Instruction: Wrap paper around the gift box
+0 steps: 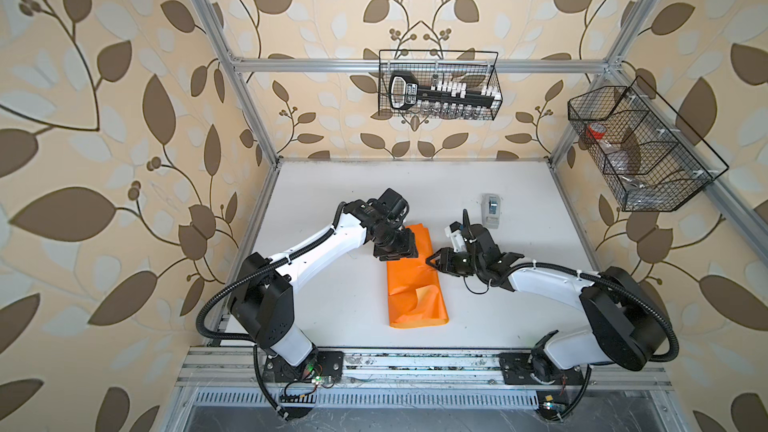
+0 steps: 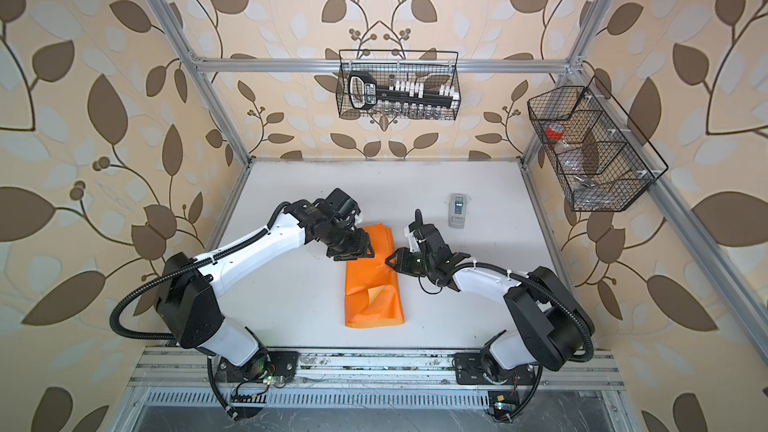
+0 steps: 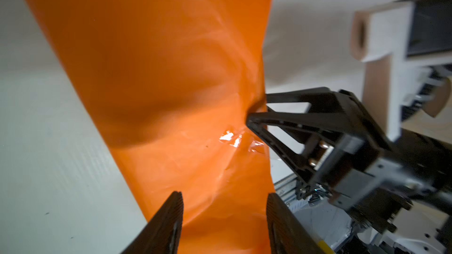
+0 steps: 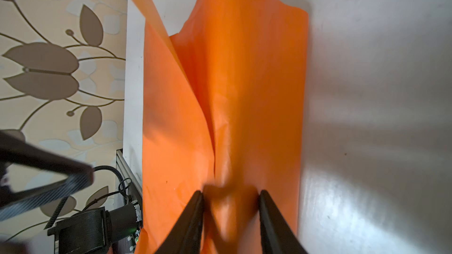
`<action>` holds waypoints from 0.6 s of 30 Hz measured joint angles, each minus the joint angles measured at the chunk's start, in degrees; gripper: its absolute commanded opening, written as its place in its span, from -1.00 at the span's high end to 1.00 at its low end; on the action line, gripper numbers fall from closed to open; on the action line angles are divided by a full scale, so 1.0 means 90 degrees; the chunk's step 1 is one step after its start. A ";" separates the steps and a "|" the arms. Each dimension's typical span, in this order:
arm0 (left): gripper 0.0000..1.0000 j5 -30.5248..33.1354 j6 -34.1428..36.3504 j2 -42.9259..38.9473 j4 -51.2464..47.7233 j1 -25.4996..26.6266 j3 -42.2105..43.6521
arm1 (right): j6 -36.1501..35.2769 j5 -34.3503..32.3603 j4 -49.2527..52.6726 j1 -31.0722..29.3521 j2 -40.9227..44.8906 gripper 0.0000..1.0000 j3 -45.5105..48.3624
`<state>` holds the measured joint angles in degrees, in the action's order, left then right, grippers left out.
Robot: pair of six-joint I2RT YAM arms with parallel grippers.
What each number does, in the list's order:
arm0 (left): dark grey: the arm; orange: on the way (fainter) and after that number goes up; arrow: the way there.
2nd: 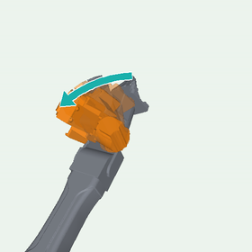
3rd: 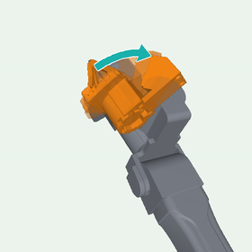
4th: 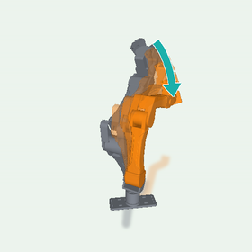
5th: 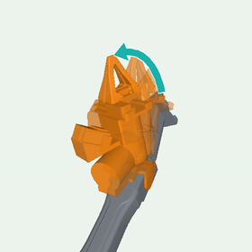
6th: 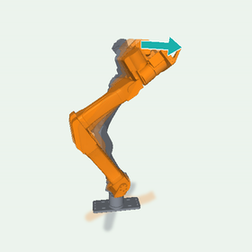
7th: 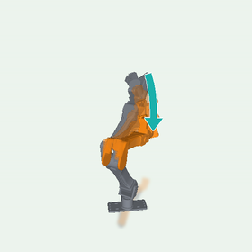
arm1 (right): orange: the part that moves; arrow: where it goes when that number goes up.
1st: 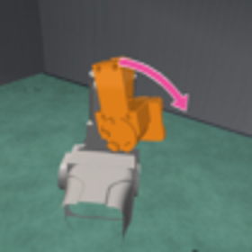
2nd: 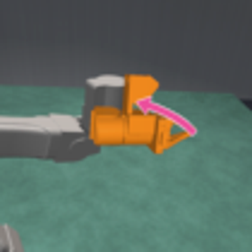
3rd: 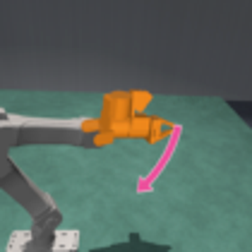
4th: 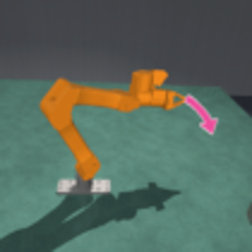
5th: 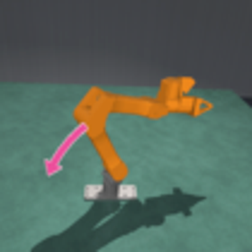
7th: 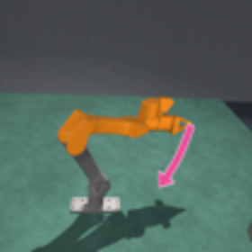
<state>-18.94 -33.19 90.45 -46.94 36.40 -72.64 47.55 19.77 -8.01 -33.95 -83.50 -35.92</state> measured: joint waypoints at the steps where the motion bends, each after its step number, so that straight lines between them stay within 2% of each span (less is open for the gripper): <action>1: -0.02 0.0022 0.0019 0.0010 -0.0017 -0.0044 0.0126 | 0.0068 -0.0036 -0.0034 -0.0044 0.0017 0.26 0.0024; 3: 0.06 0.0007 0.0066 0.0053 -0.0056 -0.0053 0.0350 | 0.0219 -0.0112 -0.0107 -0.0100 0.0049 0.26 0.0078; 7: 0.08 -0.0083 0.0124 0.0160 0.0017 -0.0044 0.0539 | 0.0437 -0.0177 -0.0189 -0.0131 0.0058 0.28 0.0112; 18: 0.14 -0.0389 0.0180 0.0401 0.0214 -0.0039 0.0323 | 0.1120 -0.0534 -0.0525 -0.0391 0.0155 0.30 0.0318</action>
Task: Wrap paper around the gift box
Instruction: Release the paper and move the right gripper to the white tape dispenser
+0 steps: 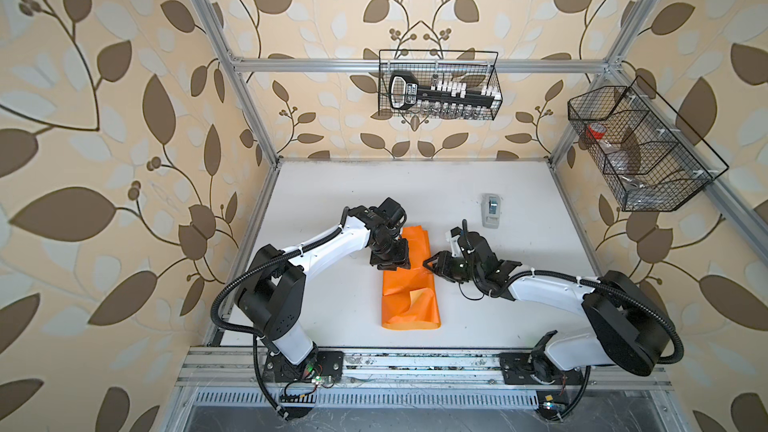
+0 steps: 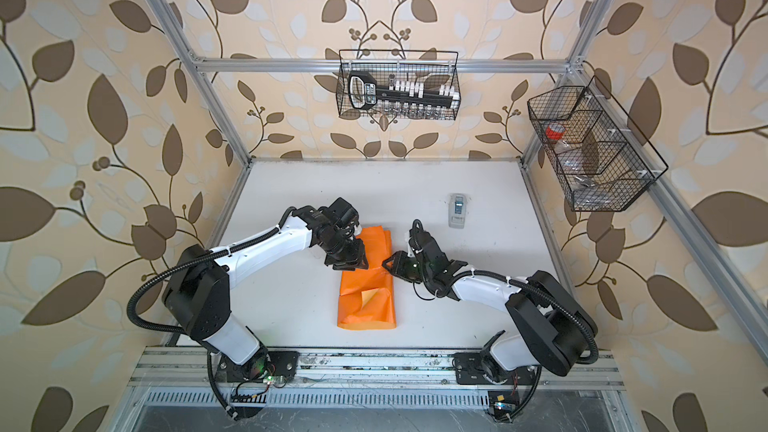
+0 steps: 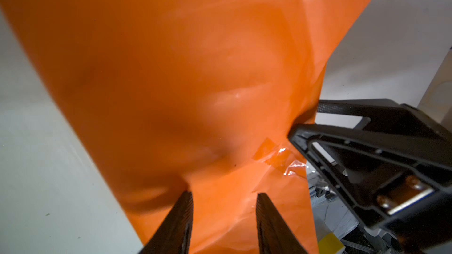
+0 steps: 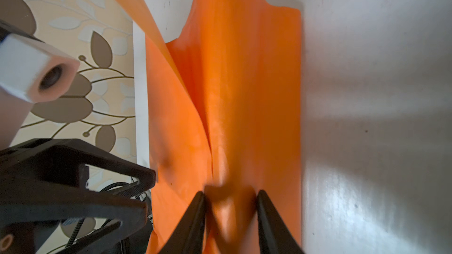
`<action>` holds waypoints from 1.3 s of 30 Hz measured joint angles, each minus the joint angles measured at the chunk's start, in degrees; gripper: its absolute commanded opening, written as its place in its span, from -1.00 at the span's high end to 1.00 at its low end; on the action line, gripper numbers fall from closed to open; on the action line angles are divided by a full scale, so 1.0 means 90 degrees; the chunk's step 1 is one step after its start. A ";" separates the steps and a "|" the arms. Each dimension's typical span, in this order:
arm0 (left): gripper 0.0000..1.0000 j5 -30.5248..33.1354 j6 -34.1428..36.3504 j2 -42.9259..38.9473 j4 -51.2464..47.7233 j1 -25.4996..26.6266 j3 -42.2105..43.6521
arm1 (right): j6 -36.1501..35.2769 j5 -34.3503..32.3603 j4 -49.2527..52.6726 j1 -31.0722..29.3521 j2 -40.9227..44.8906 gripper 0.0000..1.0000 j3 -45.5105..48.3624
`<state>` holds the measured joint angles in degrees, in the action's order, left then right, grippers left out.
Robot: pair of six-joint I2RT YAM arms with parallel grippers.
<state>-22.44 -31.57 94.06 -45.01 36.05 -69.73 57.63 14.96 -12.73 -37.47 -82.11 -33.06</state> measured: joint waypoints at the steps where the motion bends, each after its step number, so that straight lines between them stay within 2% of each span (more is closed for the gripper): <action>1: 0.15 -0.0044 -0.0005 0.0046 0.0046 0.0005 -0.0005 | 0.0005 0.0000 0.0000 0.0005 0.0000 0.29 0.0000; 9: 0.20 -0.0850 -0.0221 0.0381 0.0804 0.0194 0.0022 | -0.0063 0.0126 0.0019 0.0369 0.0000 0.19 0.0000; 17: 0.21 -0.1154 -0.0469 0.0403 0.1265 0.0197 0.0197 | -0.0622 0.0347 0.0617 0.0894 0.0359 0.13 -0.0002; 24: 0.23 -0.1154 -0.0571 0.0403 0.1324 0.0197 0.0231 | -0.1331 0.0495 0.1712 0.1209 0.1292 0.35 -0.0175; 28: 0.22 -0.1134 -0.0634 0.0338 0.1438 0.0197 0.0335 | -0.1540 0.0563 0.2147 0.2276 0.1732 0.30 -0.0267; 31: 0.23 -0.1122 -0.0678 0.0267 0.1569 0.0197 0.0442 | -0.1715 0.0478 0.2431 0.3162 0.1630 0.26 -0.0809; 34: 0.22 -0.1124 -0.0704 0.0243 0.1642 0.0197 0.0491 | -0.1868 0.0359 0.2351 0.3820 0.1178 0.17 -0.1545; 39: 0.22 -0.1127 -0.0724 0.0240 0.1664 0.0199 0.0495 | -0.2227 0.0170 0.2106 0.4534 -0.0226 0.29 -0.2565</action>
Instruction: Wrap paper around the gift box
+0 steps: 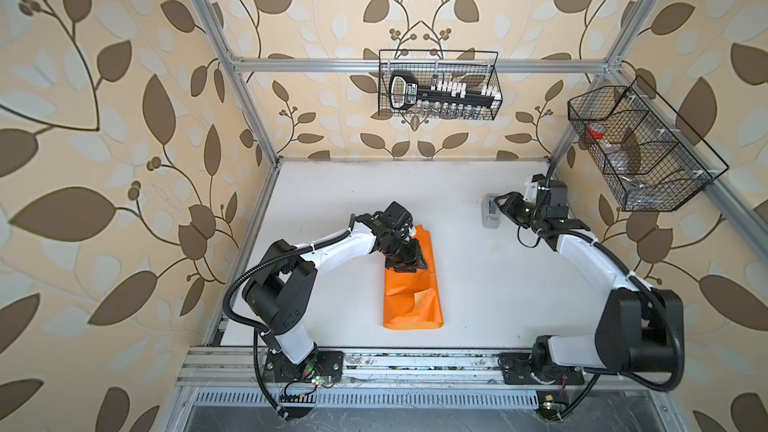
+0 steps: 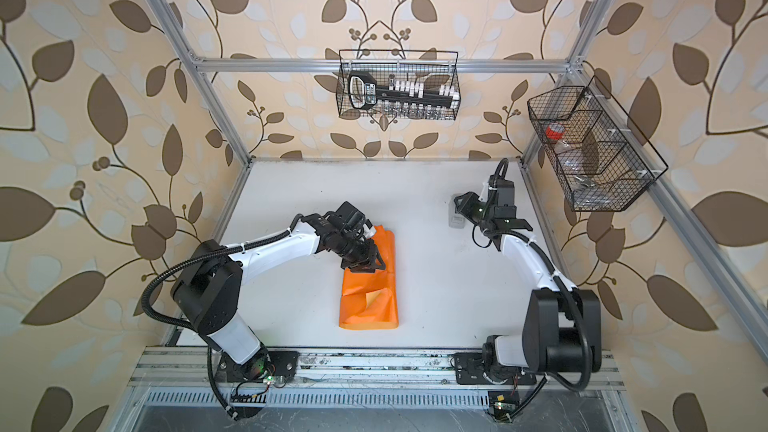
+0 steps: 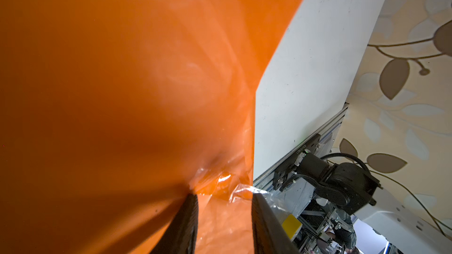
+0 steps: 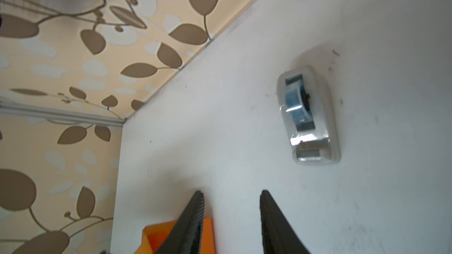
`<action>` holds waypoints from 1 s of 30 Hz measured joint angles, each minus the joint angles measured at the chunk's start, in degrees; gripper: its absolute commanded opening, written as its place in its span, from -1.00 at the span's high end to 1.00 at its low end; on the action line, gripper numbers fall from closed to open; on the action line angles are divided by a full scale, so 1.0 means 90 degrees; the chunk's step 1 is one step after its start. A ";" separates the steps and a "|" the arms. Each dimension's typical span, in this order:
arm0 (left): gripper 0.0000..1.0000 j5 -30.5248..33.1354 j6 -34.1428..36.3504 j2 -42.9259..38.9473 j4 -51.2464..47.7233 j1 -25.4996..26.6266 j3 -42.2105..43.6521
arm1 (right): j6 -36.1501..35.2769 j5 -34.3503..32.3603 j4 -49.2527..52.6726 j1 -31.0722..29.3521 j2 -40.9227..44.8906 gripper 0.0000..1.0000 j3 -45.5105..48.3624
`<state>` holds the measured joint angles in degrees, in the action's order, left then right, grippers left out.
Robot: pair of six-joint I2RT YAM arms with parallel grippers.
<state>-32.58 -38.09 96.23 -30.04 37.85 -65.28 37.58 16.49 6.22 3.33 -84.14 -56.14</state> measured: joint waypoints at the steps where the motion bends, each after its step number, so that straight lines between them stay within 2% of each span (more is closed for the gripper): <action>1: 0.22 0.0000 -0.0002 0.0000 0.0000 0.0000 0.0000 | -0.0087 -0.0058 0.0029 0.0073 -0.0291 0.32 -0.0187; 6: 0.22 -0.0007 -0.0002 0.0007 0.0024 0.0000 -0.0002 | -0.0568 -0.0291 0.0318 0.0284 -0.1620 0.34 -0.0986; 12: 0.21 -0.0058 0.0000 0.0044 0.0075 -0.0002 -0.0017 | -0.0976 -0.0245 0.0503 0.0430 -0.2382 0.40 -0.1190; 24: 0.22 -0.0102 0.0000 0.0051 0.0107 -0.0002 -0.0017 | -0.1205 0.0202 0.0483 0.0483 -0.2628 0.39 -0.1188; 30: 0.22 -0.0104 0.0000 0.0053 0.0119 -0.0002 -0.0017 | -0.1156 0.0219 0.0333 0.0508 -0.2601 0.31 -0.1069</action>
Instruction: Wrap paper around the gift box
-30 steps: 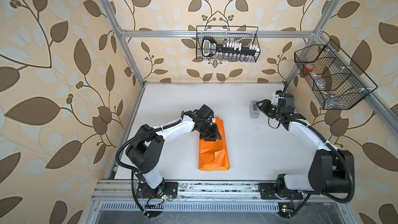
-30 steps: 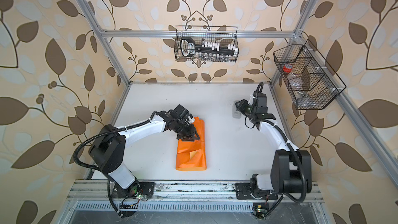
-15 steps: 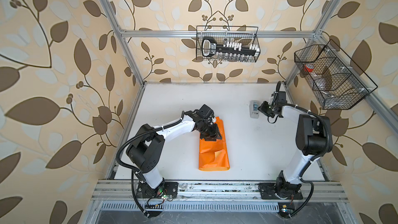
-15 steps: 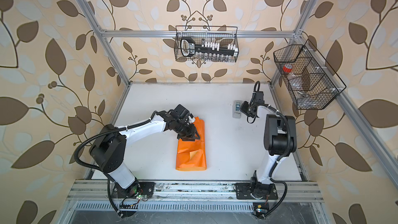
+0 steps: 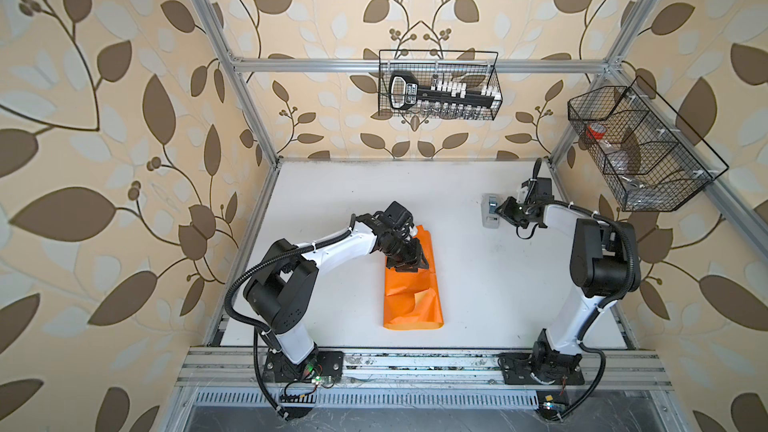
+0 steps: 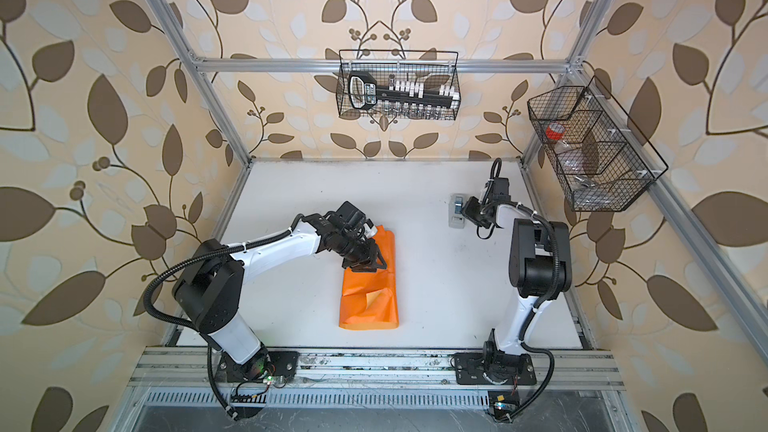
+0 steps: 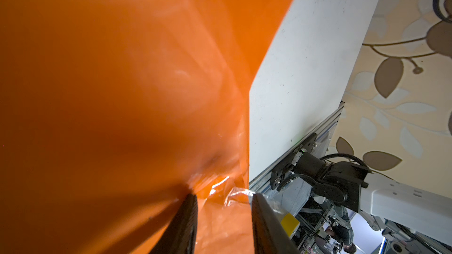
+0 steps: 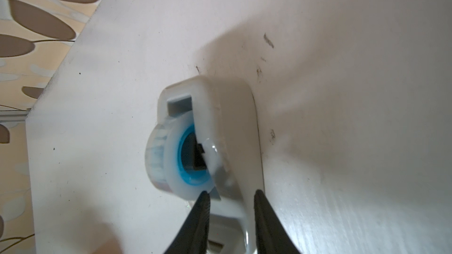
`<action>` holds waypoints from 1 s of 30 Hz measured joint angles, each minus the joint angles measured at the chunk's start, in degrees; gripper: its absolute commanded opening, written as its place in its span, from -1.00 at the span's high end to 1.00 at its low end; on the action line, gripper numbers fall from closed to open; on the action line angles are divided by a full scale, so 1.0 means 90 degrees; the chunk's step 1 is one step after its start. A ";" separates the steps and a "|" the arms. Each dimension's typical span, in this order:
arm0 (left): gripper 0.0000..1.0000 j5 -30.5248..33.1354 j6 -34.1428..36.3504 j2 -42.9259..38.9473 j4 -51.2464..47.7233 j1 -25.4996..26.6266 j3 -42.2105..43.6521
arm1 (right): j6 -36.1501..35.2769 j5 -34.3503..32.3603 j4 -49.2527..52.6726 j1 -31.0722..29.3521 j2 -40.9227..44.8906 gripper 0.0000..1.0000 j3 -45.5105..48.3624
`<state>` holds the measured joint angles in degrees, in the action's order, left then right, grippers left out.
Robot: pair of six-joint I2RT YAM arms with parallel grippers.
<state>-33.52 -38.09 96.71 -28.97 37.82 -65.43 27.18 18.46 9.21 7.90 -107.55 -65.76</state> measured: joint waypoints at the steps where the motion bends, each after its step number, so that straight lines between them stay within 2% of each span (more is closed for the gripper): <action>1: 0.21 -0.0005 0.0000 0.0002 0.0002 0.0000 0.0000 | 0.0022 0.0002 -0.0090 0.0000 0.0027 0.31 0.0073; 13: 0.21 -0.0029 0.0000 0.0019 0.0024 0.0000 0.0000 | 0.0287 0.0027 -0.0903 -0.0032 0.0908 0.25 0.0913; 22: 0.22 -0.0051 0.0000 0.0027 0.0034 -0.0002 -0.0005 | 0.0192 0.0284 -0.0957 -0.0032 0.0284 0.34 0.0644; 30: 0.22 -0.0119 0.0000 0.0100 0.0117 0.0010 -0.0044 | 0.0141 0.0668 -0.1042 -0.0044 0.0097 0.42 0.0503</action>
<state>-34.59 -38.09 97.60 -27.92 37.91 -65.82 28.45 24.47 -0.16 7.51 -106.67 -61.23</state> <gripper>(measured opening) 0.390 0.291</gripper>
